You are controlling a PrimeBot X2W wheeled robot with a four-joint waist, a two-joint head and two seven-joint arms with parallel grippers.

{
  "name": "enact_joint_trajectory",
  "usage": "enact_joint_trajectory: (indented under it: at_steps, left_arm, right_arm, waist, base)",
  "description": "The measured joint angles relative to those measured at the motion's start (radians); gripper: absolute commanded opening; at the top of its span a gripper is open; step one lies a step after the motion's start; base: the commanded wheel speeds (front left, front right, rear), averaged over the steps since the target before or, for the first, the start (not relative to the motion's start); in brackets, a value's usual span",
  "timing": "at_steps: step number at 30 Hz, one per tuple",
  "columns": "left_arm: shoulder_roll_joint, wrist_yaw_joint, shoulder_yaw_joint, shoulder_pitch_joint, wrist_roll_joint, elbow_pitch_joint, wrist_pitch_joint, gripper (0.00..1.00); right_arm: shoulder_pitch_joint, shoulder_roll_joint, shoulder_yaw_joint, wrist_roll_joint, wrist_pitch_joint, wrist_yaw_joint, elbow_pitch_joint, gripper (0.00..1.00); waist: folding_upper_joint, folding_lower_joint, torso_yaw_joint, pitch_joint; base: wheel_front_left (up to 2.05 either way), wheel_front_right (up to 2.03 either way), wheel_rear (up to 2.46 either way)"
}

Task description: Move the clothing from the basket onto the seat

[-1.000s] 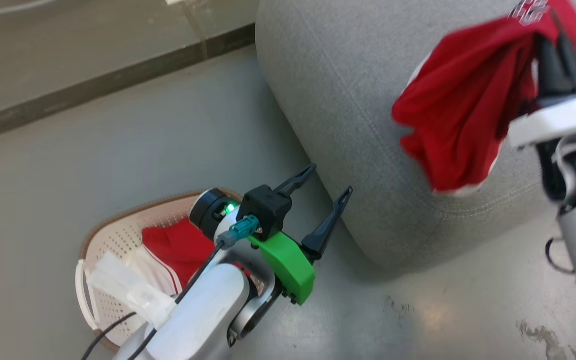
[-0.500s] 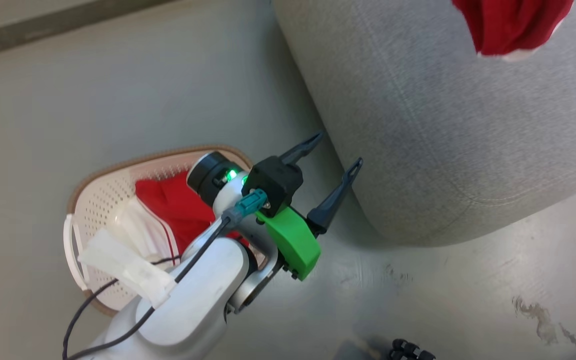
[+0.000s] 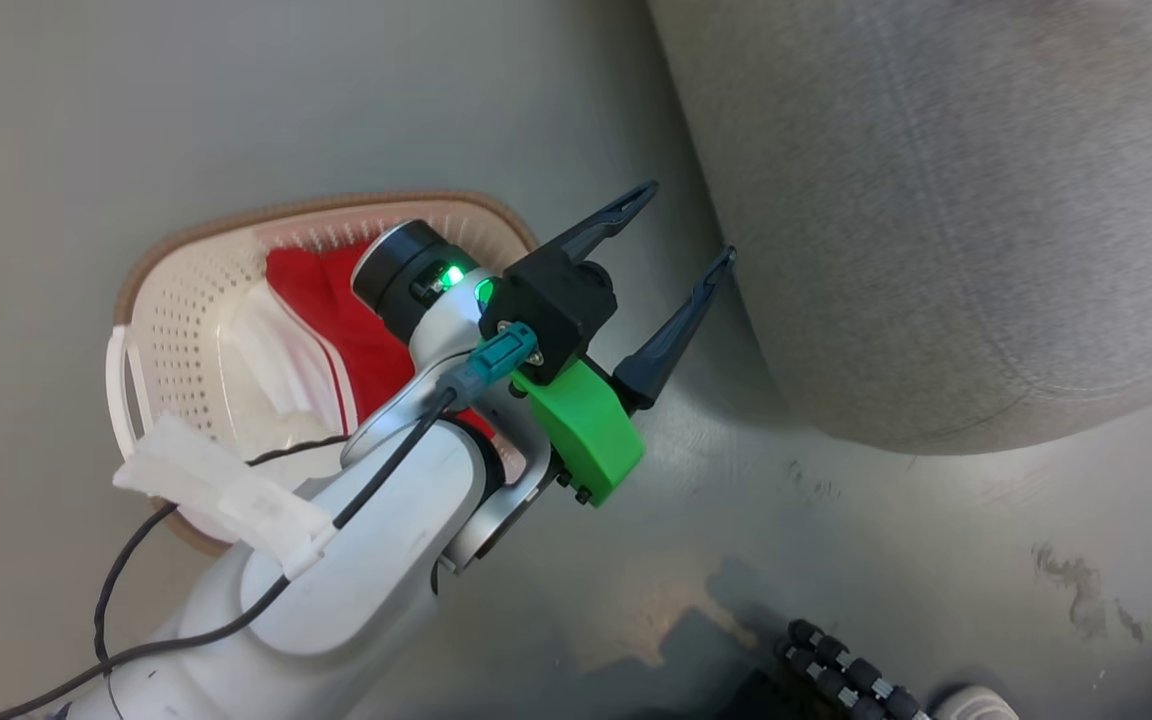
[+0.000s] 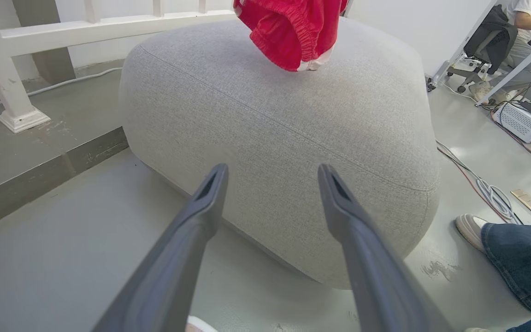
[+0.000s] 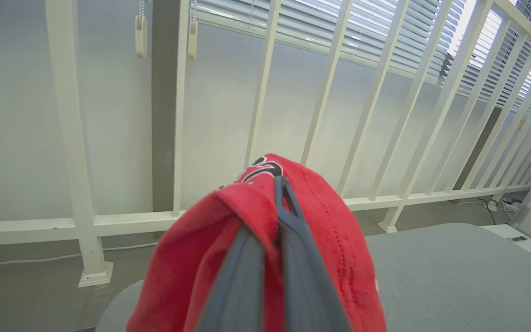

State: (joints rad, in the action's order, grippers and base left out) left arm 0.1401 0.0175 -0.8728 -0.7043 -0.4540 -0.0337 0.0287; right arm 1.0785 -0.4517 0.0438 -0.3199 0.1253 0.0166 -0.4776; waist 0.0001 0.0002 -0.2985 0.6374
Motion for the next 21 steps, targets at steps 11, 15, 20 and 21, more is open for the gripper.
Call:
enact_joint_trajectory:
  at_steps: [11,15,20,21]
  left_arm:
    - [0.000,0.018,-0.009,-0.020,0.001,0.012,0.007,1.00]
    - [0.003,0.018,-0.009,-0.020,0.001,0.011,0.012,1.00]
    - [0.003,0.022,-0.011,-0.020,0.001,0.011,0.015,1.00]
    - [0.003,0.025,-0.012,-0.020,0.001,0.011,0.015,1.00]
  right_arm:
    - [0.000,-0.023,-0.044,-0.007,0.006,0.040,-0.142,0.00]
    - [-0.013,0.015,-0.039,-0.019,0.015,0.047,-0.205,0.00]
    - [-0.047,0.056,-0.025,-0.025,0.025,0.047,-0.271,0.00]
    - [-0.048,0.060,-0.022,-0.025,0.025,0.047,-0.281,0.00]
  waist:
    - [0.0000,0.0000,0.043,0.078]
    - [0.0000,0.0000,0.056,0.091]
    - [0.0000,-0.0001,0.064,0.097]
    - [0.0000,0.0000,0.066,0.097]
  base:
    - [0.00,0.00,0.00]
    - [0.00,0.00,0.00]
    - [0.00,0.00,0.00]
    - [0.00,0.00,0.00]
